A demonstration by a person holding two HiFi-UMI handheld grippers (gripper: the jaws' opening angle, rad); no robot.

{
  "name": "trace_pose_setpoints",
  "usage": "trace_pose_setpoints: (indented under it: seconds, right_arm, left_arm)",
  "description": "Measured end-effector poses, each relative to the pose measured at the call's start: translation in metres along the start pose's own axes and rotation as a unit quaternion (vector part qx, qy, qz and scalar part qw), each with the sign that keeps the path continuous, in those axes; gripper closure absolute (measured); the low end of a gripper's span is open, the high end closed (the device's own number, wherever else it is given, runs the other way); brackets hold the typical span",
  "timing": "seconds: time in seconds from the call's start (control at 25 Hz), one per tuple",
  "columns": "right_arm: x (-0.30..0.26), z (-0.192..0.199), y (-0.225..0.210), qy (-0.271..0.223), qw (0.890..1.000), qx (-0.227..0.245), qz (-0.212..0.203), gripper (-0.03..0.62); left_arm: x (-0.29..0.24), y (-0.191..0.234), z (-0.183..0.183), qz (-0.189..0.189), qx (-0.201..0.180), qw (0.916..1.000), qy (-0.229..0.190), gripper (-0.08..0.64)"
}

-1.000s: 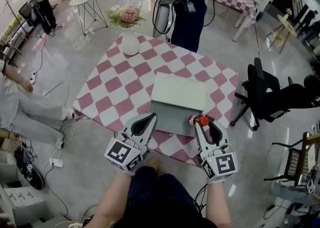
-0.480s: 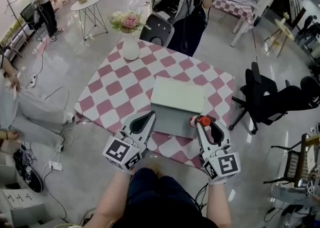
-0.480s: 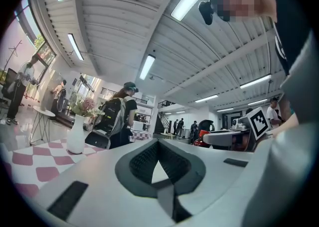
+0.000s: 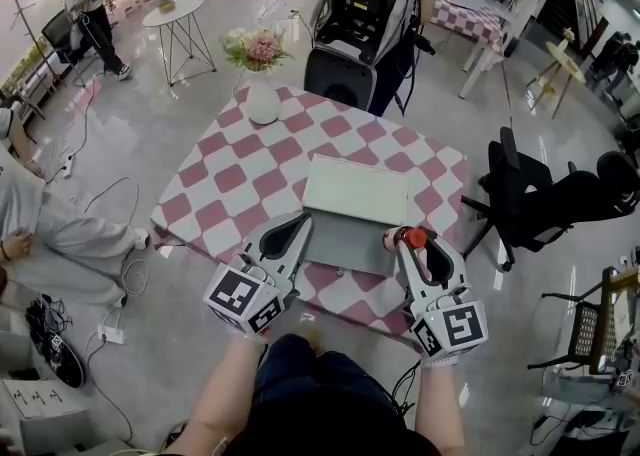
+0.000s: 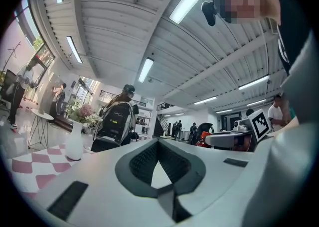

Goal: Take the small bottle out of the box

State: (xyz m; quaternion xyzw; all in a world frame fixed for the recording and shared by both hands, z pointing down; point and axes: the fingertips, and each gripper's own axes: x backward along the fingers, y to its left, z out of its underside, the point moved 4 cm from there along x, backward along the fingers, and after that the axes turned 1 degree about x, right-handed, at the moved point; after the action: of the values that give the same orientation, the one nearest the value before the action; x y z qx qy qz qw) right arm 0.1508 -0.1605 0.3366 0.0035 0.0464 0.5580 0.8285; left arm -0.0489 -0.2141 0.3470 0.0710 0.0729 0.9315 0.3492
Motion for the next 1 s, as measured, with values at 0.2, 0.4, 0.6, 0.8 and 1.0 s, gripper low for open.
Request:
trace_pose_setpoints:
  seconds: [0.2,0.4,0.6,0.8,1.0]
  right_arm:
    - [0.003,-0.007,0.002,-0.005,1.0,0.002,-0.005,0.446]
    - [0.002,-0.009,0.002,-0.008,1.0,0.003,-0.006,0.446]
    - [0.001,-0.008,0.004,-0.01,1.0,0.0,-0.003,0.448]
    - [0.0,-0.009,0.005,-0.009,1.0,-0.003,0.001,0.448]
    - [0.0,-0.008,0.003,-0.009,1.0,-0.003,0.003,0.448]
  left_arm:
    - [0.002,-0.003,-0.006,0.003,-0.003,1.0,-0.002,0.558]
    - [0.005,-0.001,-0.009,0.002,-0.003,1.0,-0.006,0.558]
    - [0.01,0.003,-0.005,0.001,0.002,1.0,-0.007,0.558]
    - [0.012,0.003,-0.004,0.003,0.005,1.0,0.0,0.558]
    - [0.014,0.005,0.0,0.003,0.01,0.9999,0.004,0.558]
